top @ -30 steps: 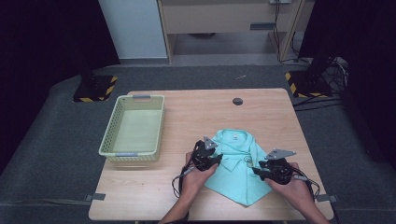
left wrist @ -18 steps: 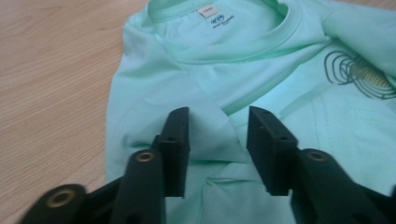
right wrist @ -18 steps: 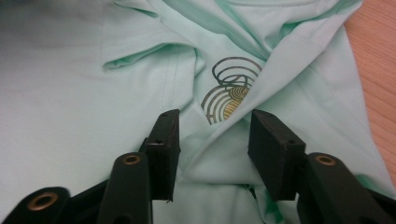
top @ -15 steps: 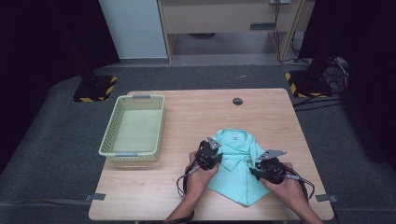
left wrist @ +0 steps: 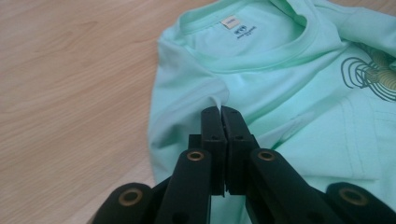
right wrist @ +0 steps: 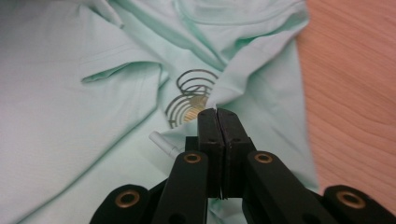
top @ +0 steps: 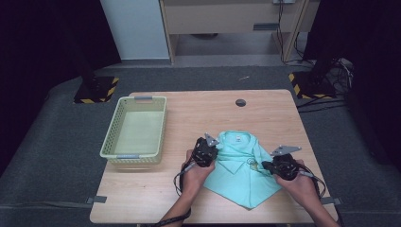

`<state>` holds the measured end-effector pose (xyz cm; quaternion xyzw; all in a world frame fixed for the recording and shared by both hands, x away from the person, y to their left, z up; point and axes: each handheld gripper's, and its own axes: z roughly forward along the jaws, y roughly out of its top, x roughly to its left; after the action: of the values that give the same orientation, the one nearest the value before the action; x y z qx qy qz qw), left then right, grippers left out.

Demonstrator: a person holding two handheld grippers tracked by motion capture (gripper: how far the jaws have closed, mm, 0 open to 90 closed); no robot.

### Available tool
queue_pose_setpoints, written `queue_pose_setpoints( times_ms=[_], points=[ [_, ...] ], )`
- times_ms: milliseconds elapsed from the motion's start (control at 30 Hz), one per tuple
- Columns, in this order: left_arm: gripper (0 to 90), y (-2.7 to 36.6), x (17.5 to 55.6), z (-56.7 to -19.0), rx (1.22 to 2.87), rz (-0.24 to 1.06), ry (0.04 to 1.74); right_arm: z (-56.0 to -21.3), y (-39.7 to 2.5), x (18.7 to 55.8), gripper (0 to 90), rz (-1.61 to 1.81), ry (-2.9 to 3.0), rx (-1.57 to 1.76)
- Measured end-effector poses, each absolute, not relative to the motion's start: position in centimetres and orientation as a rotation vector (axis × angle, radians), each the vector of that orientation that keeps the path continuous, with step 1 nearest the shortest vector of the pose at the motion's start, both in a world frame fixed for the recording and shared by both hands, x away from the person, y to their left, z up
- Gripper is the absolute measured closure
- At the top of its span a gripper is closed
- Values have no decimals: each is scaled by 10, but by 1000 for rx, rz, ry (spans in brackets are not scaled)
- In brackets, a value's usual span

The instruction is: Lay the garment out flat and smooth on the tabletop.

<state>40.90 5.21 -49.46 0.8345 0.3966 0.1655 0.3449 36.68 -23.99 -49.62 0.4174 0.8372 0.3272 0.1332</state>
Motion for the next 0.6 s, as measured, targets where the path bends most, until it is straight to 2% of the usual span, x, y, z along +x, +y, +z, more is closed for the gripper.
queue_pose_setpoints(
  times_ms=[600],
  points=[
    [892, 87, 431, -478, 2165, 460, 1064, -481, -294, 399, 900, 913, 2375, 1311]
  ],
)
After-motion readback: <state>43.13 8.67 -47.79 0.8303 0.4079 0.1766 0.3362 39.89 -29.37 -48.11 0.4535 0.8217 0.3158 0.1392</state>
